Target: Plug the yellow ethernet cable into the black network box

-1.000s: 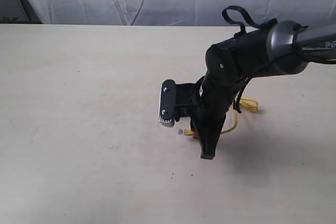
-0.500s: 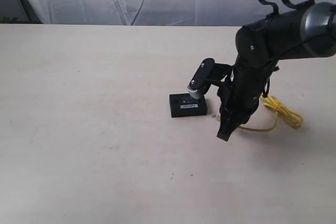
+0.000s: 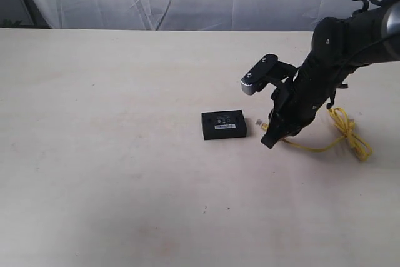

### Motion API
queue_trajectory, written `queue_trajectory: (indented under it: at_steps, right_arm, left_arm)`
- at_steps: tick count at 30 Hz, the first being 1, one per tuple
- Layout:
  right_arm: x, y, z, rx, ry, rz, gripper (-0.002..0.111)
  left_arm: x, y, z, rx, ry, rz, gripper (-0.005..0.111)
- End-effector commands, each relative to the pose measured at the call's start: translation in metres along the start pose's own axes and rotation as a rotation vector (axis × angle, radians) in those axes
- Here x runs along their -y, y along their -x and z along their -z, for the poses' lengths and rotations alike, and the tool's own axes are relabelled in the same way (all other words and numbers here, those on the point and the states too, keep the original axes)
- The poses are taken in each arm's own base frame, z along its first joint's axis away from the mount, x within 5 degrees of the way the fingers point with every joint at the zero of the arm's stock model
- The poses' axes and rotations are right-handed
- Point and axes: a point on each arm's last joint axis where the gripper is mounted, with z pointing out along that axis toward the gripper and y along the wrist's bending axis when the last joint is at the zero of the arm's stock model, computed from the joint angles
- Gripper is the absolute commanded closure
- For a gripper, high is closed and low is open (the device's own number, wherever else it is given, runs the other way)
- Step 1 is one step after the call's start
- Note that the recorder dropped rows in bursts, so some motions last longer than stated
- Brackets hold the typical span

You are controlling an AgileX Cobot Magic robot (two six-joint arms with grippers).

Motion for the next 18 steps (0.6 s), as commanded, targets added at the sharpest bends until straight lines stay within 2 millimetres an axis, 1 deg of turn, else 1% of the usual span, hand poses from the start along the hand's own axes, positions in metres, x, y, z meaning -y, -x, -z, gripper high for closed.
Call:
queue_trajectory:
  at_steps: [1,3,5,7,9,13,16,18]
  right_arm:
    - [0.002,-0.001,-0.003,0.000,-0.003,0.007,0.109]
    - [0.003,-0.002,-0.003,-0.005,-0.010,0.027,0.109]
    - [0.006,-0.004,-0.003,-0.011,-0.016,0.070,0.109]
    - [0.011,-0.007,-0.002,0.010,-0.004,0.068,0.109]
    - [0.019,-0.012,0.000,0.018,0.001,0.034,0.109]
    - [0.019,-0.012,0.000,0.027,0.020,0.003,0.109]
    - [0.018,-0.011,0.000,0.034,0.032,-0.002,0.109]
    - [0.018,-0.011,0.000,0.035,0.032,-0.002,0.109]
  left_arm:
    - [0.006,0.015,-0.037,-0.227,-0.105,-0.059,0.107]
    - [0.009,0.020,-0.052,-0.287,-0.133,-0.071,0.107]
    - [0.018,0.025,-0.074,-0.343,-0.167,-0.104,0.107]
    - [0.036,0.031,-0.096,-0.381,-0.215,-0.153,0.107]
    - [0.056,0.036,-0.124,-0.420,-0.263,-0.207,0.107]
    - [0.082,0.044,-0.162,-0.449,-0.310,-0.257,0.107]
    - [0.097,0.044,-0.194,-0.486,-0.335,-0.279,0.107]
    - [0.107,0.043,-0.212,-0.508,-0.359,-0.303,0.107]
